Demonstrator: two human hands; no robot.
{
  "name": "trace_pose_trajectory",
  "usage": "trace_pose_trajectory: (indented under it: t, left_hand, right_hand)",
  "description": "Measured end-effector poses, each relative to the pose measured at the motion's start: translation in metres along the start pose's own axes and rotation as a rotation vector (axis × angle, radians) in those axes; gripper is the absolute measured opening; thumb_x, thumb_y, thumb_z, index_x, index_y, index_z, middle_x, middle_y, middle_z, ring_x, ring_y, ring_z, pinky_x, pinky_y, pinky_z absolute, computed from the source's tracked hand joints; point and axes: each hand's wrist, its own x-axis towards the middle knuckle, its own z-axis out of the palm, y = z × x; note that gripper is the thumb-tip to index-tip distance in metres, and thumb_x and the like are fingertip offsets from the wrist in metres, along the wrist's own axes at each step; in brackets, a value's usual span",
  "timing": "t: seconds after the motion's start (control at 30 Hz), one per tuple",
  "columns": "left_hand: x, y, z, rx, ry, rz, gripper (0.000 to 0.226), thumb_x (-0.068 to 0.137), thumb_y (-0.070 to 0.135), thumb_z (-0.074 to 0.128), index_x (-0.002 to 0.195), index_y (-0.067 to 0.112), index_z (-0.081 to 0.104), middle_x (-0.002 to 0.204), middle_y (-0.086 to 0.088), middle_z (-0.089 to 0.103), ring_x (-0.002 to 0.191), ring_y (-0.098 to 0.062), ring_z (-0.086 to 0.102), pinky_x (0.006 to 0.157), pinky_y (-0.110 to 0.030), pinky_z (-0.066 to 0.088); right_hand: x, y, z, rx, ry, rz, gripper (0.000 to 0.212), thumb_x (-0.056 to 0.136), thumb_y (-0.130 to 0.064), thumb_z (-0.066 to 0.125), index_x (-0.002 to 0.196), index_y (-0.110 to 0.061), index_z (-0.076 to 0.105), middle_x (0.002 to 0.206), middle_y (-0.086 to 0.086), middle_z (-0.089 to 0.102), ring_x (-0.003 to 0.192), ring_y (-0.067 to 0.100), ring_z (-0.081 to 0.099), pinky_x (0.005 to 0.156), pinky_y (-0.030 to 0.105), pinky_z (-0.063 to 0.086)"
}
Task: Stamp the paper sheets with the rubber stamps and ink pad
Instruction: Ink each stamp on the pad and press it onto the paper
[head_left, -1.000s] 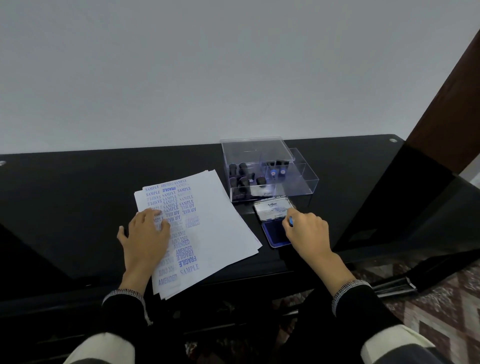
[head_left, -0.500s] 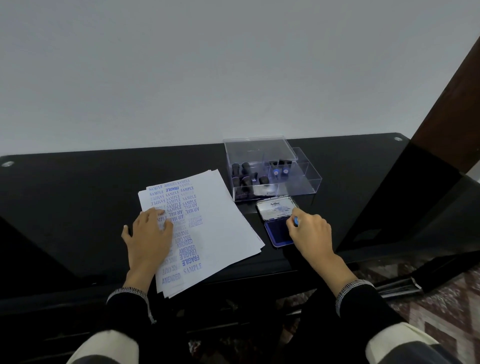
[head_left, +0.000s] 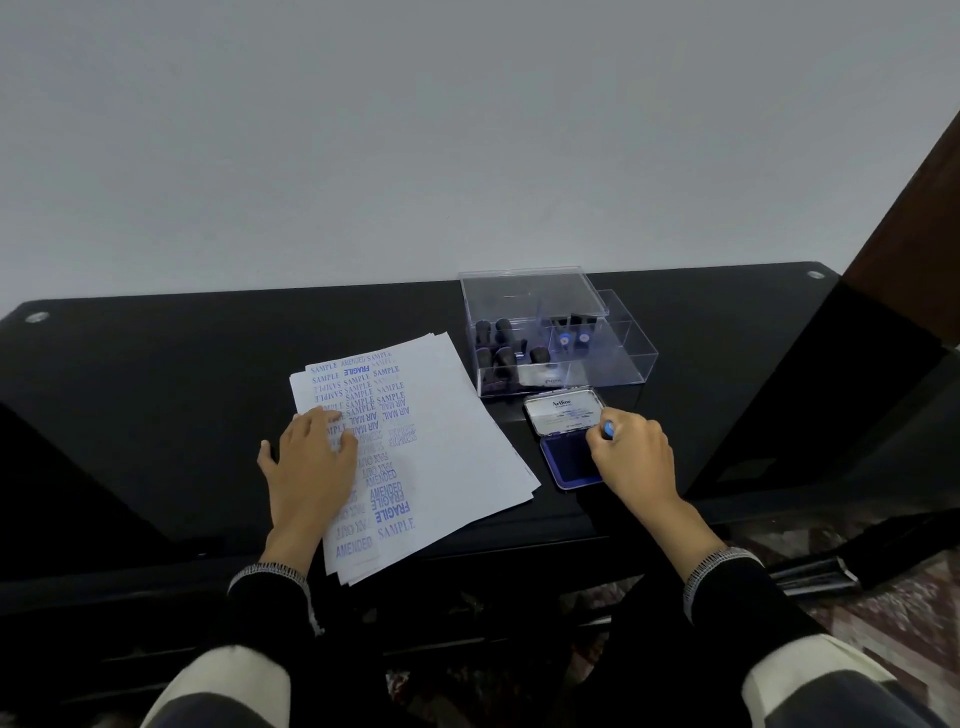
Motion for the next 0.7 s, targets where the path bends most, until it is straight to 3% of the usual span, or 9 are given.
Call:
trace_pose_trajectory:
  t: [0.6,0.7]
  left_hand:
    - [-0.001,0.002,-0.001,-0.013,0.021,-0.006,0.03,0.096,0.035,0.046,0.123,0.025,0.052,0.137,0.005,0.047,0.133,-0.019,0.037,0.115,-0.053,0.007]
    - [-0.001,0.001,-0.001,-0.013,0.025,-0.009,0.031,0.096,0.035,0.045,0.124,0.025,0.052,0.138,0.004,0.047,0.134,-0.019,0.036,0.116,-0.053,0.006]
  right_hand:
    - [-0.007,-0.009,-0.006,0.001,0.044,0.081,0.036,0.088,-0.018,0.051,0.056,-0.016,0.034,0.053,0.003,0.046,0.048,0.02,0.041,0.047,0.03,0.032]
    - [-0.008,-0.024,-0.001,0.095,0.075,0.086,0.037,0.091,-0.025,0.052,0.06,-0.009,0.039,0.053,0.008,0.046,0.048,0.019,0.04,0.048,0.031,0.035]
